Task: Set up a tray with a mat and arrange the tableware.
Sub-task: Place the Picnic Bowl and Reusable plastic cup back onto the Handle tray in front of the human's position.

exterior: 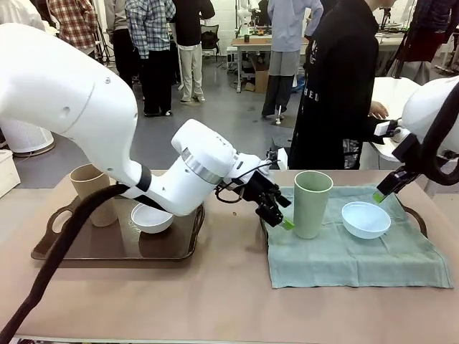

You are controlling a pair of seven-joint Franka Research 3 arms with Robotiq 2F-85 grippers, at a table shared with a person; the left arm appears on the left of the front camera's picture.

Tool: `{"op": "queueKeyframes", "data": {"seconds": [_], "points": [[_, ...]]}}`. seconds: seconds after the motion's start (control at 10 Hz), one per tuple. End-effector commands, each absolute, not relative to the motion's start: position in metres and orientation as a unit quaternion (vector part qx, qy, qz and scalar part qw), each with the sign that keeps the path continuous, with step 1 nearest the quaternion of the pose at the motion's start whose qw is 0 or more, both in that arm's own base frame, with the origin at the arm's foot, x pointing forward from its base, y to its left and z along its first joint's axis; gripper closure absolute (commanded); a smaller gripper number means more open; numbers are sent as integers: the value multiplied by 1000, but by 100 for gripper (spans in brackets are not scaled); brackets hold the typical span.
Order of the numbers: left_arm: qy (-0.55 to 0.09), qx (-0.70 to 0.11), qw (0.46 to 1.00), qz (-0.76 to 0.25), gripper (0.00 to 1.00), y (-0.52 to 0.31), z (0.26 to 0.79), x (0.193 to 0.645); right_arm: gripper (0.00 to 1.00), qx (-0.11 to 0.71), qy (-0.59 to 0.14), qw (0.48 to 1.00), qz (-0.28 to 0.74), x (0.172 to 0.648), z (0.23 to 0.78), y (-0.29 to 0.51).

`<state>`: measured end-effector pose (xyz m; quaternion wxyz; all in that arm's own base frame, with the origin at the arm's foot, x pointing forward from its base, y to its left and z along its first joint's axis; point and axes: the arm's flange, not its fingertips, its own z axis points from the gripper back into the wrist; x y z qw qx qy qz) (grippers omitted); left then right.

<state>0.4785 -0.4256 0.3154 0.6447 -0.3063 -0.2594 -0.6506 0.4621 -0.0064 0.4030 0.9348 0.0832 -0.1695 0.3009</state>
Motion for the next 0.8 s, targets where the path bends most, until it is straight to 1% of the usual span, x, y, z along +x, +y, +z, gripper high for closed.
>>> {"op": "queueKeyframes", "data": {"seconds": [0.0, 0.1, 0.2, 0.3, 0.4, 0.5, 0.6, 0.7], "points": [[-207, -263, 736, -588, 0, -412, 365, 464, 0, 86, -184, 937, 286, 439, 417, -10], [-179, -205, 786, -555, 0, -402, 396, 451, 0, 73, -177, 941, 278, 429, 429, -11], [-157, -150, 816, -536, 0, -391, 425, 437, 0, 38, -162, 952, 255, 419, 440, -10], [-110, -120, 834, -527, 0, -377, 456, 421, 0, 29, -154, 955, 250, 409, 452, -9], [-96, -55, 854, -508, 0, -361, 483, 407, 0, 13, -146, 960, 240, 398, 464, -7], [-77, -10, 879, -470, 0, -345, 509, 391, 0, -17, -136, 966, 220, 387, 477, -5], [-78, 26, 898, -433, 0, -331, 535, 372, 0, -45, -122, 972, 197, 373, 489, 0], [-85, 42, 908, -408, 0, -320, 559, 359, 0, -51, -117, 971, 202, 360, 504, 5]]}}
